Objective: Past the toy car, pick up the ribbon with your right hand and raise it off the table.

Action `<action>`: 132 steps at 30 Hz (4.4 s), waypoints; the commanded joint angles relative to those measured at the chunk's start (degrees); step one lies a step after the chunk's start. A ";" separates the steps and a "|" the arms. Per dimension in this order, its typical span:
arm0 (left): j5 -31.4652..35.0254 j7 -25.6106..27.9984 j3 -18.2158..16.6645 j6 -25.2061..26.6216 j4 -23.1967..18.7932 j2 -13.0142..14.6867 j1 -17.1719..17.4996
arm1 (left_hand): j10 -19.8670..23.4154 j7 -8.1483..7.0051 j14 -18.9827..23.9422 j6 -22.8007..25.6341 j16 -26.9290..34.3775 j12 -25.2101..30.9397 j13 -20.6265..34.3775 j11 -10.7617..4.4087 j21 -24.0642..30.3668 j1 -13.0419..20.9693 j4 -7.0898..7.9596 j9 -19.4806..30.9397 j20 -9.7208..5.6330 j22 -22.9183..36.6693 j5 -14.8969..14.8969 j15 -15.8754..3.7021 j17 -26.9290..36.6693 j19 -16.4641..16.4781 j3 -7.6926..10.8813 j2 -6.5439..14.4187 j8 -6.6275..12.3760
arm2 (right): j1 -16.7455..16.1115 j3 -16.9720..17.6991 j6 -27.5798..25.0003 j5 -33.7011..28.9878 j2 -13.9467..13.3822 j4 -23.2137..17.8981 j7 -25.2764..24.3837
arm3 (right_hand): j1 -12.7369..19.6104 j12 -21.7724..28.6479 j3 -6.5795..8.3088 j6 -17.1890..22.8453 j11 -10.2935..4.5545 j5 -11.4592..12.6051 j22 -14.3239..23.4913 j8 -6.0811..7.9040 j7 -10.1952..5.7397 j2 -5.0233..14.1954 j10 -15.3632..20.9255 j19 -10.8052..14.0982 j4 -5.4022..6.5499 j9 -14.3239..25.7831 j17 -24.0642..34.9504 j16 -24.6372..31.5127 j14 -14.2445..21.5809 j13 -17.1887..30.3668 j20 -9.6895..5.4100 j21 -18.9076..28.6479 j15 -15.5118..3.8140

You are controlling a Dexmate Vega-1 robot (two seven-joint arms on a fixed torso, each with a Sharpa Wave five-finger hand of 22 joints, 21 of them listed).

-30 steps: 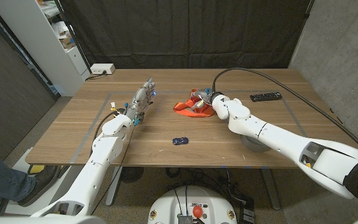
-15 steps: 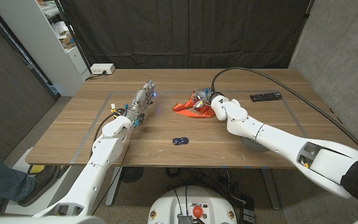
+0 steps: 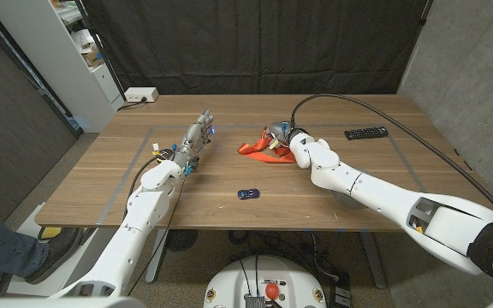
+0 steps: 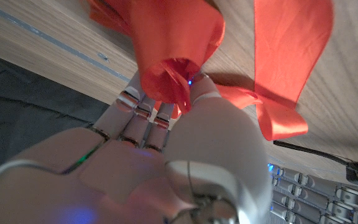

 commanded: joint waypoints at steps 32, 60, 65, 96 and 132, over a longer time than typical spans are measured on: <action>-0.06 -1.95 0.99 -0.17 2.07 -0.06 -2.33 | -0.51 0.23 -0.16 0.72 0.30 0.27 0.15 -0.20 0.10 -0.14 -0.57 0.35 0.56 0.20 -0.18 0.13 0.36 -5.01 -0.06 0.62 0.25 | -8.82 10.33 2.24 7.98 -1.95 -7.75 -19.43 | 15.97 9.98 2.97 3.87 -0.58 -8.32 9.46 4.02 2.22 0.25 4.48 -3.06 1.48 7.90 12.31 -1.90 8.55 13.73 -5.44 20.15 -9.53; -0.50 -3.27 0.47 -1.18 2.61 0.35 -2.66 | -0.48 0.77 -0.15 1.26 0.32 0.31 0.16 -0.27 0.14 -0.23 -0.74 0.34 0.59 0.21 -0.19 0.15 0.36 -5.07 -0.15 0.72 0.34 | -11.40 13.35 4.97 7.29 -3.22 -15.04 -22.27 | 15.93 9.63 3.23 4.09 -0.16 -8.28 10.69 3.79 2.66 0.24 5.61 -4.50 1.78 8.37 14.65 -2.59 10.11 14.97 -5.49 24.51 -9.37; -0.48 -3.28 0.47 -1.31 2.54 0.39 -2.65 | -0.46 1.03 -0.13 1.27 0.33 0.31 0.16 -0.26 0.14 -0.25 -0.78 0.34 0.60 0.21 -0.19 0.15 0.36 -5.10 -0.17 0.75 0.32 | -11.75 13.97 4.75 7.03 -3.09 -16.01 -22.45 | 15.90 9.55 3.27 4.18 -0.17 -8.26 10.78 3.74 2.52 0.20 5.92 -4.77 1.78 8.36 15.04 -2.68 10.20 15.06 -5.50 25.08 -9.21; -0.49 -3.32 0.61 -1.22 2.45 0.48 -3.11 | -0.43 1.19 -0.10 1.46 0.34 0.30 0.13 -0.31 0.20 -0.31 -1.00 0.33 0.58 0.21 -0.20 0.19 0.36 -5.07 -0.24 0.90 0.24 | -12.89 17.67 4.25 5.88 -3.95 -22.14 -22.02 | 15.46 8.54 3.76 4.12 0.04 -8.15 10.96 3.38 2.76 0.24 6.29 -6.25 1.93 8.77 17.10 -3.47 10.87 15.91 -5.51 28.55 -9.05; -0.28 -3.37 0.87 -1.18 3.17 0.15 -3.47 | -0.45 1.25 -0.14 1.65 0.33 0.29 0.13 -0.31 0.23 -0.39 -1.25 0.33 0.59 0.21 -0.23 0.25 0.36 -5.10 -0.34 1.04 0.20 | -13.07 20.30 6.39 5.92 -3.35 -23.96 -23.67 | 14.71 7.59 4.25 4.19 0.17 -8.10 10.36 2.99 2.71 0.29 6.89 -7.15 2.04 9.03 19.18 -3.80 11.75 16.64 -5.51 31.44 -9.12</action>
